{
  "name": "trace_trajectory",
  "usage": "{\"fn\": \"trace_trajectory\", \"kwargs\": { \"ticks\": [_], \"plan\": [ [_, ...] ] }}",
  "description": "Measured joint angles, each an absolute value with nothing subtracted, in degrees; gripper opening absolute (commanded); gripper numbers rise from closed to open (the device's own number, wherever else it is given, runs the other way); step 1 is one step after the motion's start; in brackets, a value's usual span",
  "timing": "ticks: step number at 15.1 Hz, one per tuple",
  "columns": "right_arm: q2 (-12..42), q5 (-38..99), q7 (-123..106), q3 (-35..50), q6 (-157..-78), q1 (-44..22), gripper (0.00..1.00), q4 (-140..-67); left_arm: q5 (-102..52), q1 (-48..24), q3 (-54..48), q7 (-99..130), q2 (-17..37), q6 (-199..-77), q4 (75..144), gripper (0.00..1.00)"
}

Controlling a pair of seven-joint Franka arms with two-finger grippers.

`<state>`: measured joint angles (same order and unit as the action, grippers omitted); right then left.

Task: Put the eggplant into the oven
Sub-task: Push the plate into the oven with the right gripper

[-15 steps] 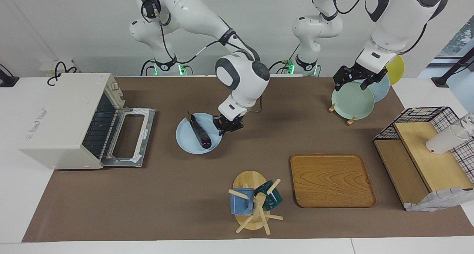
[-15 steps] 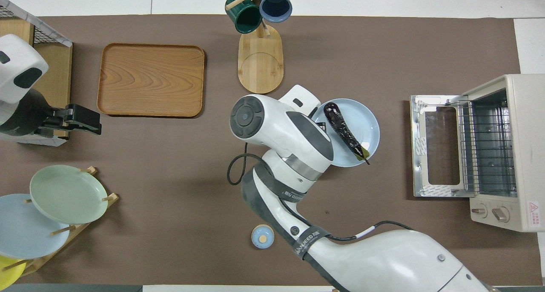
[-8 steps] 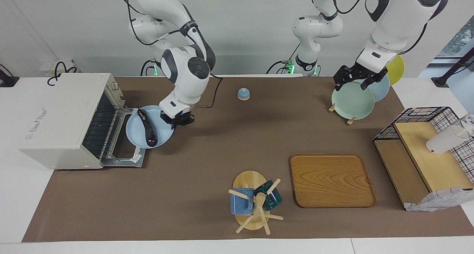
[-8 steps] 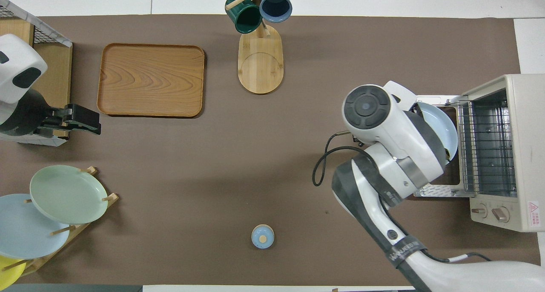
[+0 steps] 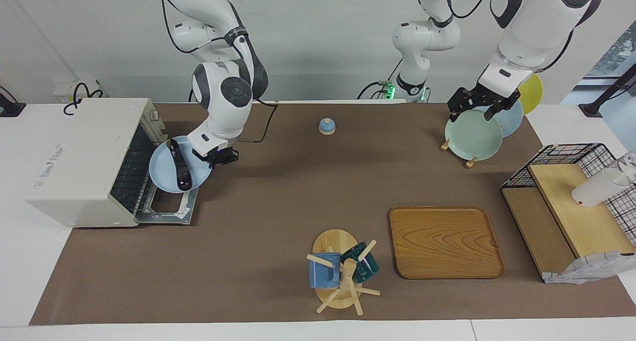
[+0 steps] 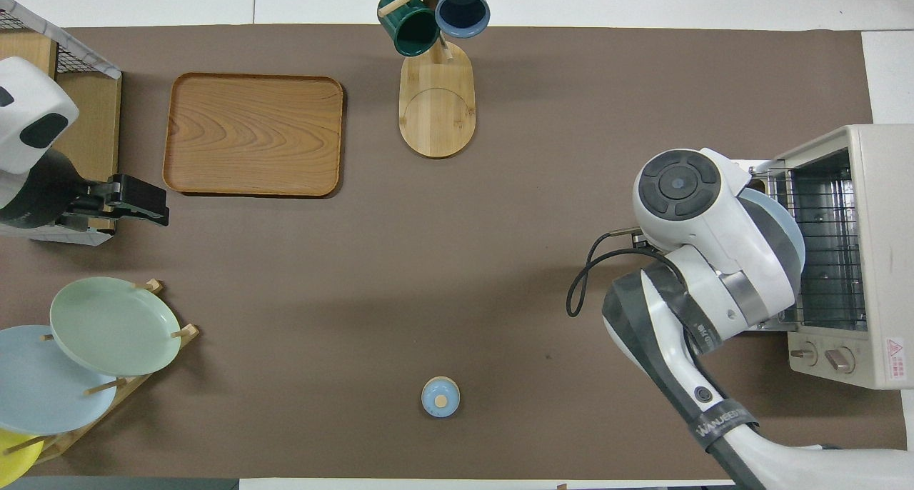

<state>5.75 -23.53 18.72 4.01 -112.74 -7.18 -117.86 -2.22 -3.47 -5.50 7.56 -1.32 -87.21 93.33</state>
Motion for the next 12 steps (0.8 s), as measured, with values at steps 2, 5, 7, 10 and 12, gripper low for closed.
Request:
{"fn": "trace_trajectory", "kwargs": {
  "ticks": [2, 5, 7, 10, 12],
  "plan": [
    [5.75, -23.53, 16.12, 3.98, -113.02, -5.07, 0.0, -117.86, -2.22, -3.46, -5.47, 7.59, -1.32, -87.21, 93.33, 1.0],
    [5.59, -23.53, 12.46, 4.01, -113.03, -2.45, 0.0, -117.84, -2.22, -3.4, -5.29, 7.6, -1.32, -87.21, 93.33, 1.0],
    [5.1, -23.53, 9.48, 4.0, -113.26, -0.02, 0.0, -117.83, -2.22, -3.38, -5.22, 7.6, -1.32, -87.21, 93.33, 1.0],
    [4.81, -23.53, 5.3, 3.96, -114.11, 3.57, 0.0, -117.84, -2.22, -3.38, -5.22, 7.6, -1.32, -87.21, 93.33, 1.0],
    [4.81, -23.53, 4.75, 3.96, -115.05, 4.26, 0.0, -118.24, -2.22, -3.38, -5.22, 7.61, -1.32, -87.21, 93.33, 1.0]
  ]
}}
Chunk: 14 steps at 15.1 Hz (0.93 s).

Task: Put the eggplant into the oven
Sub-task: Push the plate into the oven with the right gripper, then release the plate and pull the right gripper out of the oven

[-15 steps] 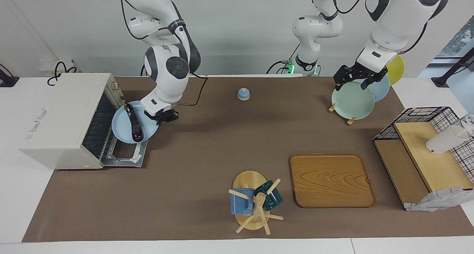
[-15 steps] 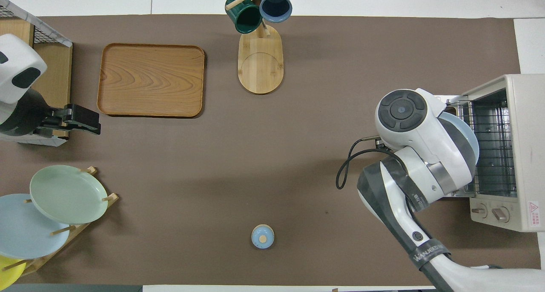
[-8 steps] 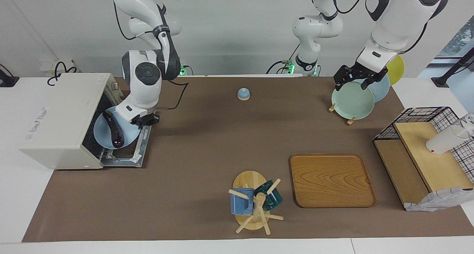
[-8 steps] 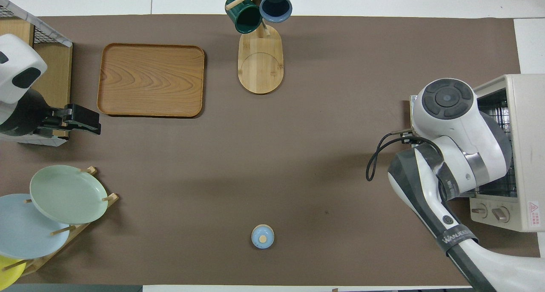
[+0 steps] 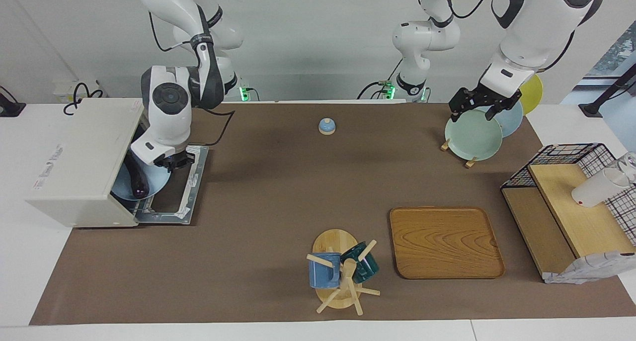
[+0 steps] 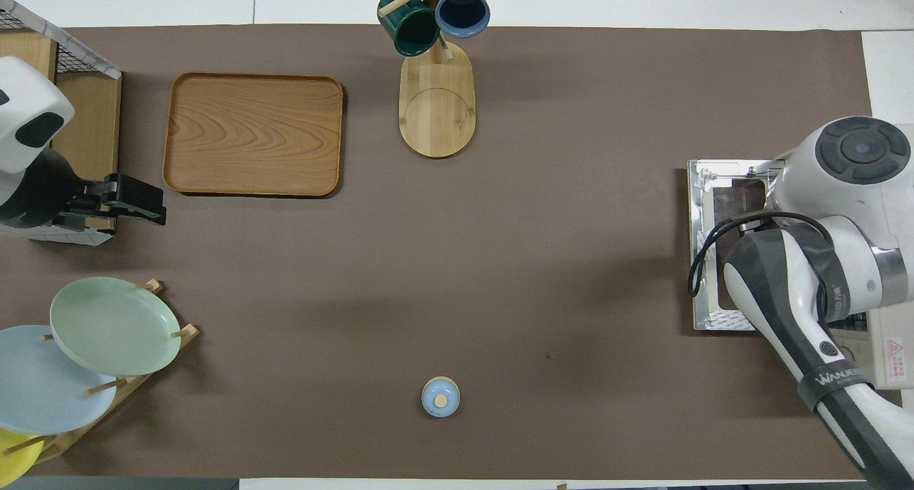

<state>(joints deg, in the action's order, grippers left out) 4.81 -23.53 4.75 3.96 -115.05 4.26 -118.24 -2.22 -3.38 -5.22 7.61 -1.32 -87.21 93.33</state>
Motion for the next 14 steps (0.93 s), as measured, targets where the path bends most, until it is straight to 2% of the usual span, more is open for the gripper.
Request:
{"fn": "trace_trajectory", "kwargs": {
  "ticks": [6, 7, 9, 13, 14],
  "plan": [
    [4.15, -23.54, 4.75, 4.02, -120.75, 5.89, 0.0, -121.87, -2.22, -3.38, -5.22, 7.61, -1.32, -87.21, 93.33, 1.0],
    [4.07, -23.54, 4.75, 4.03, -120.91, 6.14, 0.03, -121.99, -2.22, -3.38, -5.22, 7.61, -1.32, -87.21, 93.33, 1.0],
    [4.07, -23.54, 4.75, 4.08, -121.03, 6.3, 0.32, -122.11, -2.22, -3.38, -5.22, 7.61, -1.32, -87.21, 93.33, 1.0],
    [4.07, -23.45, 4.75, 4.15, -120.94, 6.31, 0.44, -122.43, -2.22, -3.38, -5.22, 7.61, -1.32, -87.21, 93.33, 1.0],
    [4.07, -23.45, 4.75, 4.2, -120.79, 6.31, 0.43, -122.4, -2.22, -3.38, -5.22, 7.61, -1.32, -87.21, 93.33, 1.0]
  ]
}}
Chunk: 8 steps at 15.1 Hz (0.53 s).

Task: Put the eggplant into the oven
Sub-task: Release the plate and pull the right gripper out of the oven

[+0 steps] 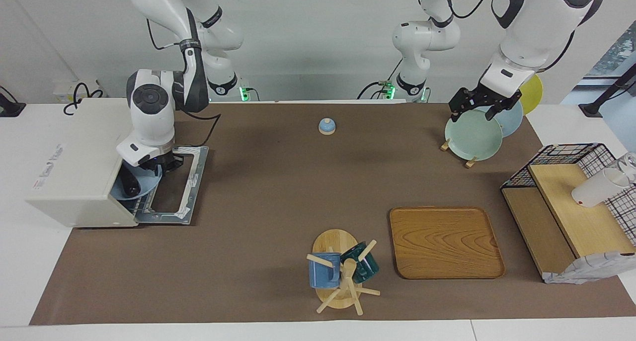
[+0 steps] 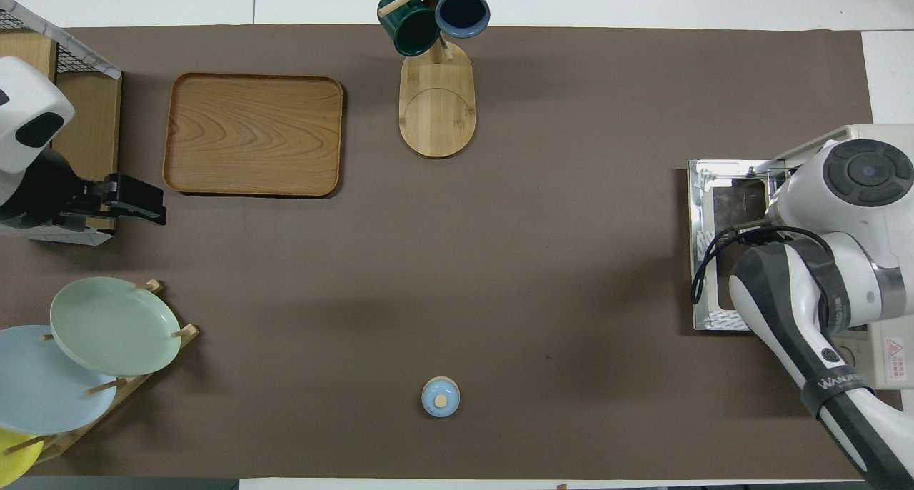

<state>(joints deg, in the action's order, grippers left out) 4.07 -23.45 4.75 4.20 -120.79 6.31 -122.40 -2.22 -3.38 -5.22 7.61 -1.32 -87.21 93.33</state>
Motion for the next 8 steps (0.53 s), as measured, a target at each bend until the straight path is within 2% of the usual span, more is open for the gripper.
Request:
{"fn": "trace_trajectory", "kwargs": {
  "ticks": [4, 5, 6, 8],
  "plan": [
    [3.97, -22.52, 4.76, 4.74, -117.79, 5.89, 0.33, -120.52, -2.22, -3.38, -5.22, 7.61, -1.32, -87.21, 93.33, 1.0],
    [3.9, -21.18, 4.76, 4.82, -116.8, 5.33, 0.21, -119.54, -2.22, -3.38, -5.22, 7.61, -1.32, -87.21, 93.33, 1.0],
    [3.84, -19.46, 4.76, 4.89, -115.96, 4.78, 0.04, -118.55, -2.22, -3.38, -5.22, 7.61, -1.32, -87.21, 93.33, 1.0],
    [3.83, -16.07, 4.76, 5.11, -115.64, 3.47, 0.0, -117.52, -2.22, -3.38, -5.22, 7.61, -1.32, -87.21, 93.33, 1.0]
  ]
}}
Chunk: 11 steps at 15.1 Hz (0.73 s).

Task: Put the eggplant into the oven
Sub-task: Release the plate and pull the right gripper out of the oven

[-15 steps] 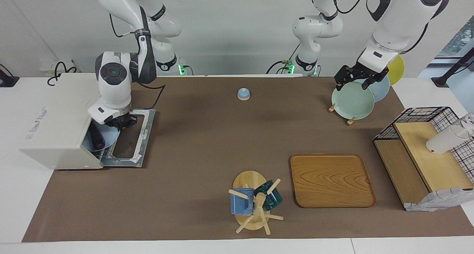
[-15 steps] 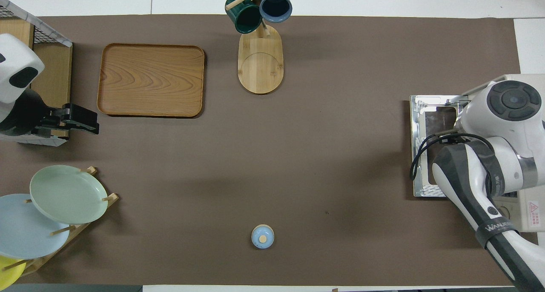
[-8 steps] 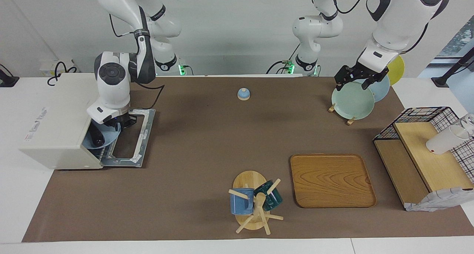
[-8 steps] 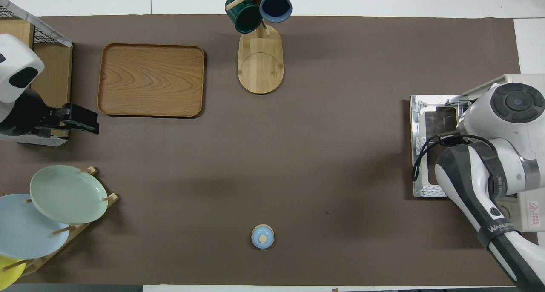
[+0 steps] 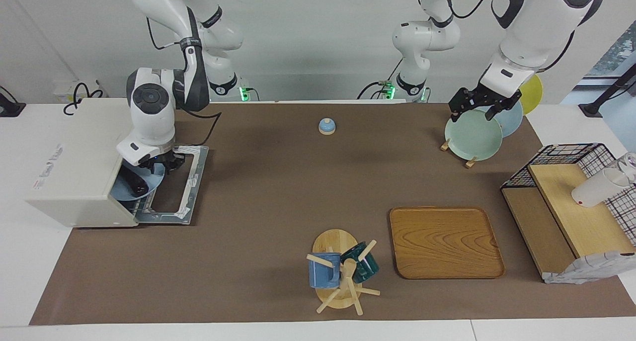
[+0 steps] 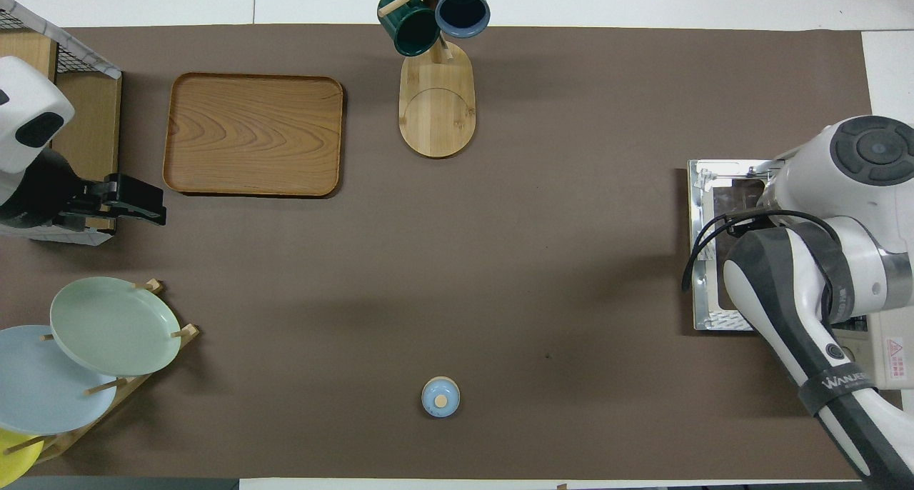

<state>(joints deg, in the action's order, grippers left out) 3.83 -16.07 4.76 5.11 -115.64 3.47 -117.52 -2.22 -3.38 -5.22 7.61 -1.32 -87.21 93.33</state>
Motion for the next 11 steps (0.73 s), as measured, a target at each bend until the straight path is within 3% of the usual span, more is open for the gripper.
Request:
{"fn": "trace_trajectory", "kwargs": {
  "ticks": [5, 11],
  "plan": [
    [4.5, -14.08, 9.11, 5.46, -119.72, -3.05, 0.0, -118.77, -2.22, -3.38, -5.22, 7.61, -1.32, -87.21, 93.33, 1.0],
    [9.67, -14.08, 10.79, 5.29, -122.56, -3.36, 0.0, -120.72, -2.22, -3.38, -5.22, 7.61, -1.32, -87.21, 93.33, 1.0]
  ]
}}
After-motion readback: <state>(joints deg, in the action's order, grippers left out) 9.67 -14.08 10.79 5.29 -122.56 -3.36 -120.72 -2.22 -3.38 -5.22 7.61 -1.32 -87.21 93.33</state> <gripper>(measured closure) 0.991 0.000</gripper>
